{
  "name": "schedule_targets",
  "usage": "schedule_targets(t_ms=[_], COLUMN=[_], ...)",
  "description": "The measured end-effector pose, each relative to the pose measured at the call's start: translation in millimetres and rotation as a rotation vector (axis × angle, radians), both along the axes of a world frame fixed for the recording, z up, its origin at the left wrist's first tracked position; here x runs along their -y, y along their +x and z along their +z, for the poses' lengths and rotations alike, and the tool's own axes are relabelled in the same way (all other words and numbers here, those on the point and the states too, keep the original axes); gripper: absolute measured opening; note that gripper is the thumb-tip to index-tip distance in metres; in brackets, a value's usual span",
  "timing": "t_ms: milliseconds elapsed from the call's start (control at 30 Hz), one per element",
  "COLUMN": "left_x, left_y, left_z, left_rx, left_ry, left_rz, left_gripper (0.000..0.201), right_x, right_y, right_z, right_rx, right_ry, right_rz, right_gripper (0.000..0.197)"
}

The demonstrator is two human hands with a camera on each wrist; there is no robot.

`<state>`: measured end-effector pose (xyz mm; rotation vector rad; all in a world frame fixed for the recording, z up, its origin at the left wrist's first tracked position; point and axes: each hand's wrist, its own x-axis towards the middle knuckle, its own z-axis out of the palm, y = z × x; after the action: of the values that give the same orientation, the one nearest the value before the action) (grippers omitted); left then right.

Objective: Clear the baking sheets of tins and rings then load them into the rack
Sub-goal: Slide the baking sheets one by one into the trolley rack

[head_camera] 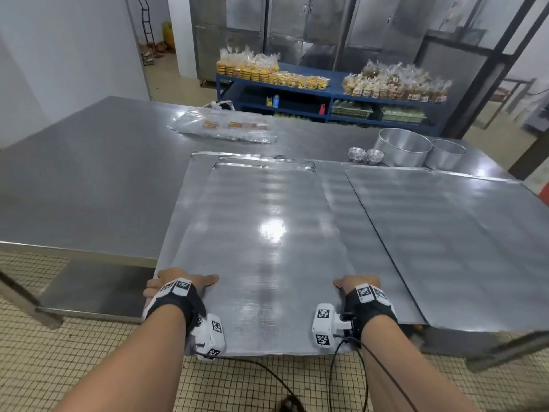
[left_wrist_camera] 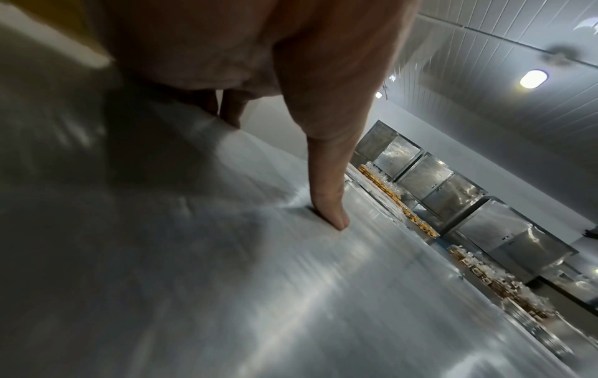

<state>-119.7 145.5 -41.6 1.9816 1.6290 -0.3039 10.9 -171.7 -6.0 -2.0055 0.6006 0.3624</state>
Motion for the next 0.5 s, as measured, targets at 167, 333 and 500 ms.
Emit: schedule_targets(t_ms=[167, 333, 500], left_x=[-4.0, -9.1, -10.0], left_y=[17.4, 35.9, 47.9], left_z=[-1.7, -4.0, -14.9], left_rx=[0.023, 0.039, 0.048], left_ry=[0.011, 0.012, 0.021], left_rz=[0.046, 0.098, 0.124], left_gripper=[0.111, 0.109, 0.116], right_x=[-6.0, -17.7, -28.5], right_y=[24.0, 42.2, 66.6], right_z=[-14.6, -23.0, -51.4], right_rx=[-0.110, -0.150, -0.144], right_ry=[-0.115, -0.124, -0.236], right_rz=[0.049, 0.067, 0.131], right_gripper=[0.020, 0.017, 0.042])
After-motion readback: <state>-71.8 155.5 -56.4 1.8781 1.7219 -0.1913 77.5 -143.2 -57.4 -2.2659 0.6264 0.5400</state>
